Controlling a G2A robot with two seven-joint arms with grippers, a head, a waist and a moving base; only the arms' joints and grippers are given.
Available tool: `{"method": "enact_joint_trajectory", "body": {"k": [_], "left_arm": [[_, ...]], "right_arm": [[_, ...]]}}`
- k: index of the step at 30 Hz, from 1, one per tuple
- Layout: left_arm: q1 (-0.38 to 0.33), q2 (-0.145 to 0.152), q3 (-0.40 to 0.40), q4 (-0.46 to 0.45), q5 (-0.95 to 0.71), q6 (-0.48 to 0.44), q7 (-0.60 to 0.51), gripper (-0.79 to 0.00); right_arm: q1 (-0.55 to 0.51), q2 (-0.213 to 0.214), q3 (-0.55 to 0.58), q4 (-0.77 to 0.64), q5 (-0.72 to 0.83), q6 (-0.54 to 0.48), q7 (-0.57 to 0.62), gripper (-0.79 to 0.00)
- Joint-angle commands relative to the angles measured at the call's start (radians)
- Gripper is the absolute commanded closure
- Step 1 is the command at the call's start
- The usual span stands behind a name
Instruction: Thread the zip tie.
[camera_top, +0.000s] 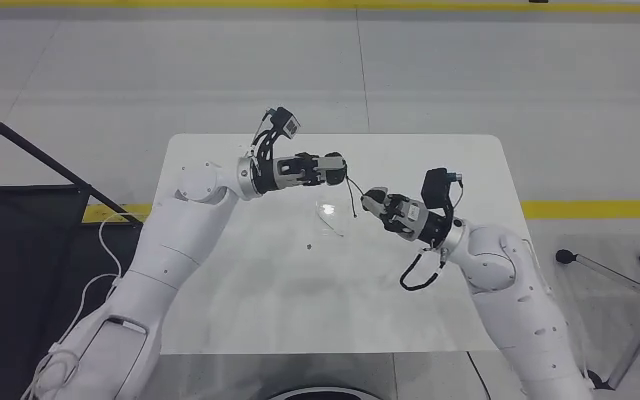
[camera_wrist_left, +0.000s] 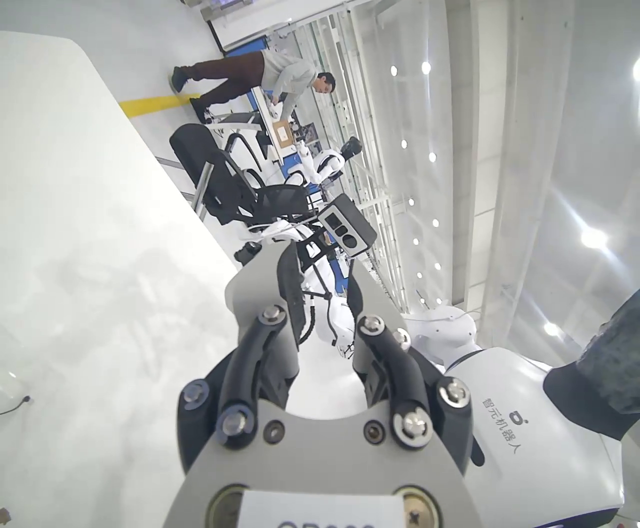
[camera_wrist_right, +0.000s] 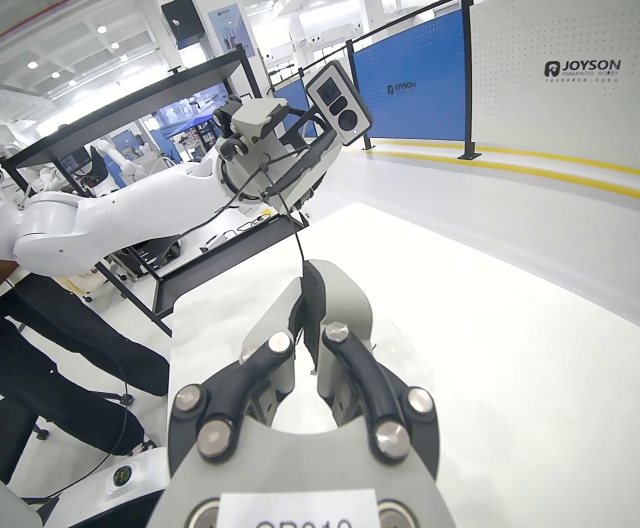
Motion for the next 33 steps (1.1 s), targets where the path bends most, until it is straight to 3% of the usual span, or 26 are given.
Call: {"method": "enact_joint_trajectory", "body": {"k": [1, 10, 12, 21, 33], "left_arm": [[-0.003, -0.002, 0.002, 0.005, 0.000, -0.002, -0.004, -0.262], [-0.013, -0.010, 0.012, 0.019, 0.012, -0.015, -0.008, -0.185], [-0.013, -0.011, 0.012, 0.023, 0.010, -0.017, -0.007, 0.000], [-0.011, -0.013, -0.005, 0.042, 0.004, -0.034, 0.009, 0.000], [0.006, 0.000, -0.062, 0.050, 0.021, -0.046, 0.050, 0.000]], "right_arm": [[0.001, 0.000, -0.003, 0.001, 0.001, 0.001, 0.000, 0.000], [0.003, 0.003, -0.010, 0.001, -0.002, 0.005, -0.003, 0.000], [0.003, 0.003, -0.012, 0.001, -0.001, 0.005, -0.003, 0.000], [-0.004, 0.008, -0.004, -0.007, -0.005, 0.001, -0.018, 0.000], [-0.042, 0.023, 0.041, -0.033, 0.022, -0.118, -0.069, 0.000]]}}
